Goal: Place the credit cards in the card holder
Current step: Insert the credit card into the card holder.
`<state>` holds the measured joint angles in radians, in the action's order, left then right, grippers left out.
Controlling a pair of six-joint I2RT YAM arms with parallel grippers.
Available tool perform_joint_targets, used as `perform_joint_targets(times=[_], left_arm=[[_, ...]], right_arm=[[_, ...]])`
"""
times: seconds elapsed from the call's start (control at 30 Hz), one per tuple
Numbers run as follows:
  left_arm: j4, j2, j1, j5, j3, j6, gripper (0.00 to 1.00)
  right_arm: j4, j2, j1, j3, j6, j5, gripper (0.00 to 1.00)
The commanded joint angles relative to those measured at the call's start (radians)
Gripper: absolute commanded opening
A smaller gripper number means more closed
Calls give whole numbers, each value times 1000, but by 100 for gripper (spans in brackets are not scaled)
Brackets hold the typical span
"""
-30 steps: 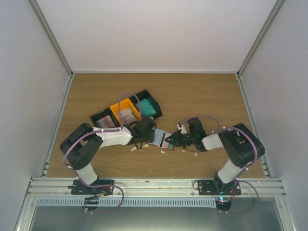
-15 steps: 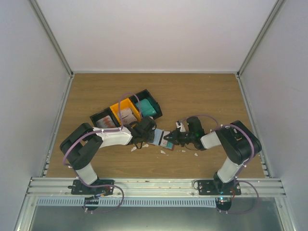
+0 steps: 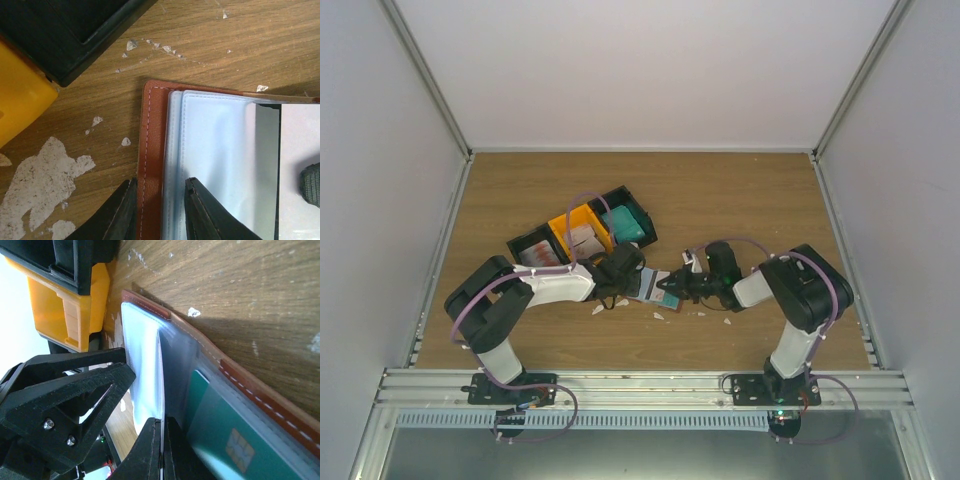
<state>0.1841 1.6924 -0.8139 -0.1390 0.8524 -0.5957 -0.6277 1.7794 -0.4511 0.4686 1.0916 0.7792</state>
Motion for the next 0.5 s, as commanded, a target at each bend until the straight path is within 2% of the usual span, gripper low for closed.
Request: perform_joint_targets(times=[0.0,0.47], left_arm=[[52,27,-28,32,-22,-6,27],[43,27,-33,53,-19,-1,26]], right_arm=[[-43,37,-16,-5,27,-27,1],[-16,84,-55,48,12,-33,2]])
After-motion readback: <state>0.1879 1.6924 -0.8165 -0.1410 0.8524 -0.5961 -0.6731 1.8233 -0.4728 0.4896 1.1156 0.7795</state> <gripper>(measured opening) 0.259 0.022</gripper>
